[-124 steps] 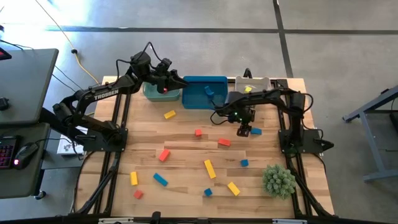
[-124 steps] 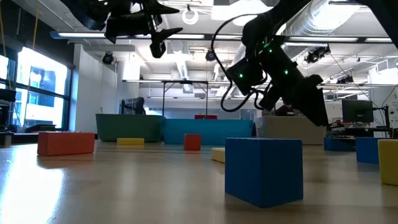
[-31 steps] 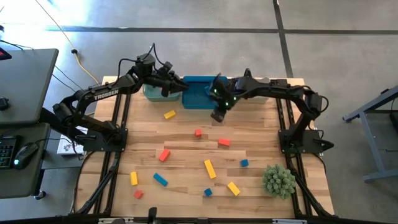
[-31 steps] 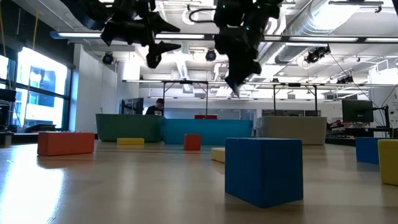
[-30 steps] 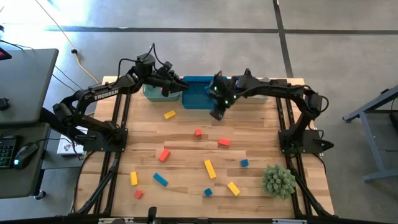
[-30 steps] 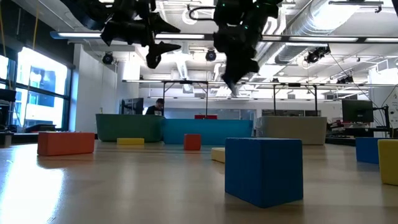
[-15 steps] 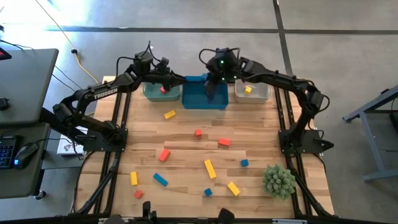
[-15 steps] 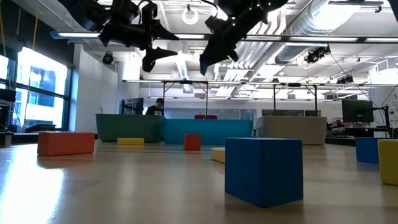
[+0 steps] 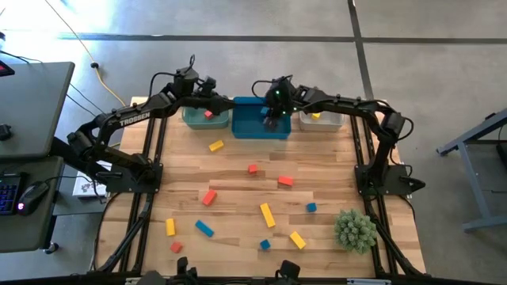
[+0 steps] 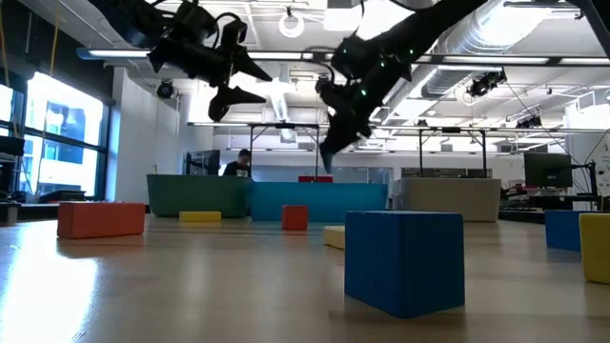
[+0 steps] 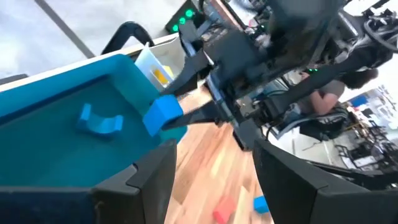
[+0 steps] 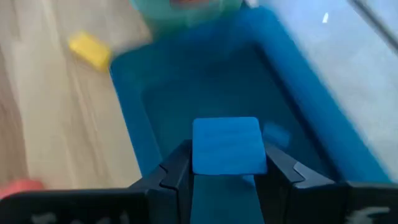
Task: Sort & place blocks by color
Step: Put the blue block into the blue bin, then put the orange block into the green bin
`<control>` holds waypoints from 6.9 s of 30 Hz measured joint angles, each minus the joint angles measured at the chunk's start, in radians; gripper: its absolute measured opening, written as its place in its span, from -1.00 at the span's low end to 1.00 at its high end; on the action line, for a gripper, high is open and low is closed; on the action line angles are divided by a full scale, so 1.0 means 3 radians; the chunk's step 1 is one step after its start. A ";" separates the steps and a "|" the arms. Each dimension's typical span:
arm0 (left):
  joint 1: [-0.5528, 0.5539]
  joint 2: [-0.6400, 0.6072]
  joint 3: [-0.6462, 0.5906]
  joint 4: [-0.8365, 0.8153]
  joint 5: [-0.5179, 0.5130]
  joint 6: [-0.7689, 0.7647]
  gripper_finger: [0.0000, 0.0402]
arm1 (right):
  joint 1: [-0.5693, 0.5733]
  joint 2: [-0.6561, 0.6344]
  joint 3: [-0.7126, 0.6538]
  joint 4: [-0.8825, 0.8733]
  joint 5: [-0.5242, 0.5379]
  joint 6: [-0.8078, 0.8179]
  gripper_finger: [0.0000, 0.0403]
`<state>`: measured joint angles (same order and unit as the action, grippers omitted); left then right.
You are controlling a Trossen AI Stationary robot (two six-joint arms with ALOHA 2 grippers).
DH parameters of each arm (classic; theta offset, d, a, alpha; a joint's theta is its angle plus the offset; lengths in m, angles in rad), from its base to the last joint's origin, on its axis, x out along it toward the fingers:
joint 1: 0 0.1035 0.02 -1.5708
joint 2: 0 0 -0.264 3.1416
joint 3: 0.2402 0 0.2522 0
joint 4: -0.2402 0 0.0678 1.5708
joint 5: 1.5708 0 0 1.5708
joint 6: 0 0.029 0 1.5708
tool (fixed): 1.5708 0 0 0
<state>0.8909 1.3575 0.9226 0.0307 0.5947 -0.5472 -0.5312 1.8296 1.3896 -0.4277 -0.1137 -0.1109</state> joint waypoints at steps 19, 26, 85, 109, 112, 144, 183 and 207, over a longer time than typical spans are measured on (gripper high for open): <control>-0.0274 0.0000 0.0000 -0.0807 -0.0195 -0.0085 0.01 | -0.0181 0.0067 -0.0430 0.0054 0.0108 -0.0009 -0.44; -0.0601 0.0000 0.0000 -0.1504 -0.0258 -0.0102 0.01 | -0.0216 0.0067 -0.0430 0.0059 0.0115 -0.0085 -0.09; -0.3783 0.0296 -0.0005 -0.2993 -0.2469 -0.2883 0.01 | 0.0378 -0.0633 -0.0422 -0.0260 0.0179 0.0543 0.00; -0.3797 0.0901 -0.0001 -0.2787 -0.2416 -0.2959 0.01 | 0.0378 -0.0633 -0.0422 -0.0359 0.0195 0.0608 0.00; -0.3797 0.1014 -0.0003 -0.2709 -0.2393 -0.2944 0.01 | 0.0378 -0.0631 -0.0422 -0.0368 0.0194 0.0608 0.00; -0.3044 0.0548 0.0039 -0.2602 -0.2598 -0.1848 -0.48 | 0.0360 -0.0631 -0.0422 -0.0351 0.0303 0.0471 0.00; 0.0106 0.0267 0.0043 -0.1607 -0.2770 0.0379 -0.45 | -0.0085 -0.0630 -0.0422 0.0321 0.0249 0.0180 0.00; 0.0467 0.0800 0.0042 -0.1607 -0.2287 0.0802 -0.25 | 0.0485 -0.0630 -0.0422 0.0115 0.0304 0.1453 0.00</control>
<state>1.0308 1.5974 0.9352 -0.4515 -0.0914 -0.3067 -0.3857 1.6405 1.2629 -0.3931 -0.0224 0.3251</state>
